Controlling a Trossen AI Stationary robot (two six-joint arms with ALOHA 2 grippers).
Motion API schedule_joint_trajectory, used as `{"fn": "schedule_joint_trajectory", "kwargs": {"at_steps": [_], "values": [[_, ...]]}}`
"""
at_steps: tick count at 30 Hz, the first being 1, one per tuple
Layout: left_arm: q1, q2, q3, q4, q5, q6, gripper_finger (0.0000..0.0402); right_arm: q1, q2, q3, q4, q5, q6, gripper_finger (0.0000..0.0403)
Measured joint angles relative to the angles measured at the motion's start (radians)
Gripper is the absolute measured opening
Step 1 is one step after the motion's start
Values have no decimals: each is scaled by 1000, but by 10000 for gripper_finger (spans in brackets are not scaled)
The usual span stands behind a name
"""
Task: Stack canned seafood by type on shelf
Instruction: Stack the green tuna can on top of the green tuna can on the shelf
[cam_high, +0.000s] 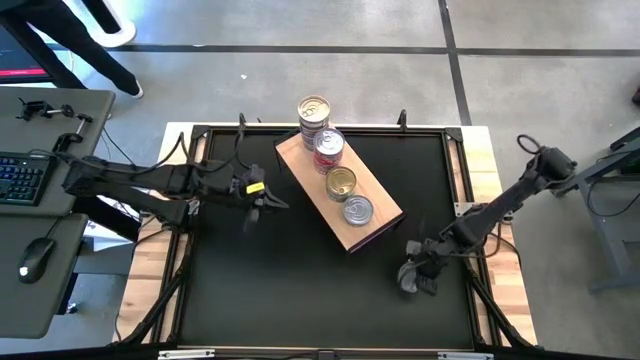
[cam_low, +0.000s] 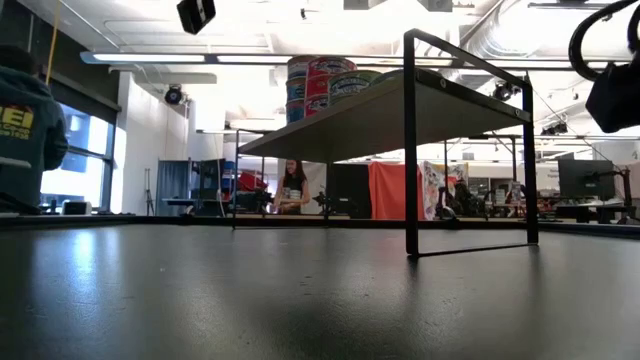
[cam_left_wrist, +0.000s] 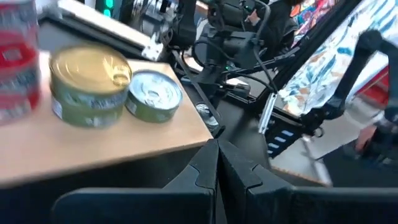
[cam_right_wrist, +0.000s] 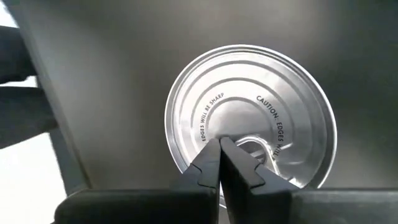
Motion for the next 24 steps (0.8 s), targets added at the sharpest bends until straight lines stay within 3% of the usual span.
{"fn": "schedule_joint_trajectory", "kwargs": {"at_steps": [5,10,16,24], "values": [[-34,31,0,-1,51,-171,0,35,155,21,204,2,-25,0],[-158,46,0,2,41,-269,0,41,329,141,261,5,-181,0],[-332,43,0,1,-1,-328,0,-10,545,377,235,12,-317,0],[-515,-1,0,-34,-3,-350,0,-55,861,808,108,46,-362,0]]}}
